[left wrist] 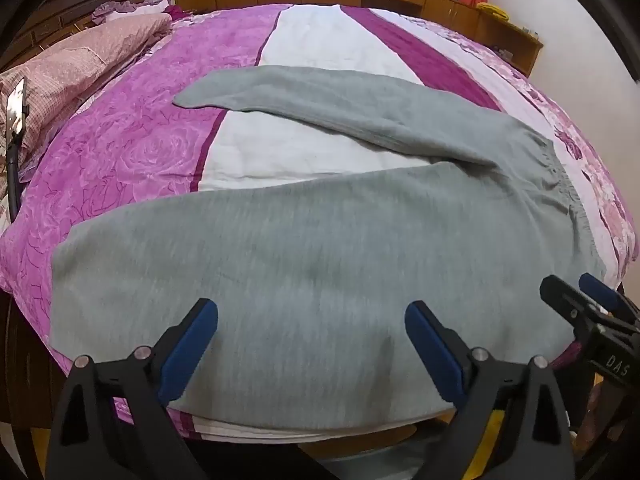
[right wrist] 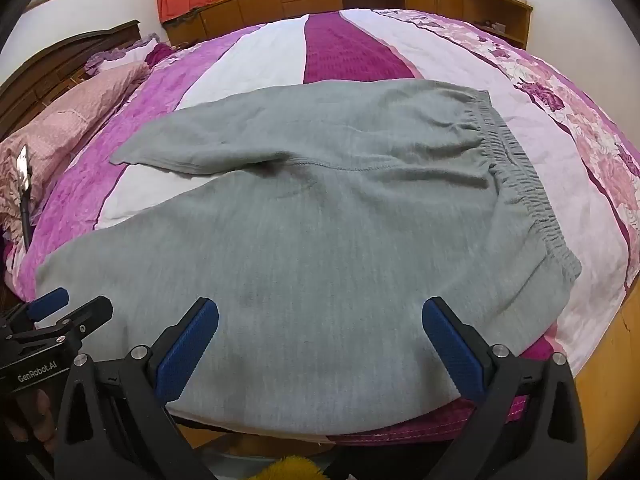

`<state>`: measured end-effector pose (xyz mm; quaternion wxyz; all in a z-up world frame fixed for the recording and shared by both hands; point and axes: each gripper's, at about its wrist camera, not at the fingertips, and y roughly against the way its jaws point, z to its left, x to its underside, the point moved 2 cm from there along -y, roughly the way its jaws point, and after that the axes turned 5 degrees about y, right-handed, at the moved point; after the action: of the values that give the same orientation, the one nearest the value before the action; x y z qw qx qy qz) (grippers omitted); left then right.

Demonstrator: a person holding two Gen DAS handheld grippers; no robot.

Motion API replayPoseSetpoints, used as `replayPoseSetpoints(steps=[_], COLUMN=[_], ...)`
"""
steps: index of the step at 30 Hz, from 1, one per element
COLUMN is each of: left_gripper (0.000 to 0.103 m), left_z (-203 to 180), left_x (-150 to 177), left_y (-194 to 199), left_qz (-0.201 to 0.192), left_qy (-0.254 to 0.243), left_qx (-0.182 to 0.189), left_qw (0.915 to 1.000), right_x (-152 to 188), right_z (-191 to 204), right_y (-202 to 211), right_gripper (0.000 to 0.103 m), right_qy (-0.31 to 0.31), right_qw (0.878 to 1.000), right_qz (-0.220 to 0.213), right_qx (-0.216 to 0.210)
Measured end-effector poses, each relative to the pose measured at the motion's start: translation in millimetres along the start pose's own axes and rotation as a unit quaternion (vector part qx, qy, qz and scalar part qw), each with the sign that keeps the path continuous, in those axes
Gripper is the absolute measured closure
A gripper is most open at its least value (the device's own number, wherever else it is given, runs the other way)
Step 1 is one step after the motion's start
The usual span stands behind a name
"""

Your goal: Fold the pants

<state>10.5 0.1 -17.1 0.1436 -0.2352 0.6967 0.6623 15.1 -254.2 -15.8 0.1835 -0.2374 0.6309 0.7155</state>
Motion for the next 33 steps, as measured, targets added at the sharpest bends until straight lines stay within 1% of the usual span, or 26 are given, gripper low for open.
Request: replayPoseSetpoints(steps=[19, 27, 30, 33], left_gripper=[0.006, 0.006, 0.006, 0.006], left_z=[-4, -7, -7, -6], left_x=[4, -1, 0, 0], left_y=[2, 0, 0, -2], left_qz=[-0.003, -0.001, -0.001, 0.001], left_qy=[-0.008, -0.010, -0.010, -0.010], left_qx=[-0.005, -0.008, -0.007, -0.008], left_qw=[0.9999, 0.9999, 0.9999, 0.9999], right_x=[1, -7, 3, 2], right_z=[-2, 3, -4, -3], right_y=[-3, -1, -6, -7], right_gripper=[0.004, 0.004, 0.004, 0.004], right_qy=[-0.001, -0.002, -0.004, -0.004], right_qw=[1.000, 1.000, 1.000, 1.000], right_qz=[0.004, 0.007, 0.007, 0.008], right_qx=[0.000, -0.001, 0.000, 0.000])
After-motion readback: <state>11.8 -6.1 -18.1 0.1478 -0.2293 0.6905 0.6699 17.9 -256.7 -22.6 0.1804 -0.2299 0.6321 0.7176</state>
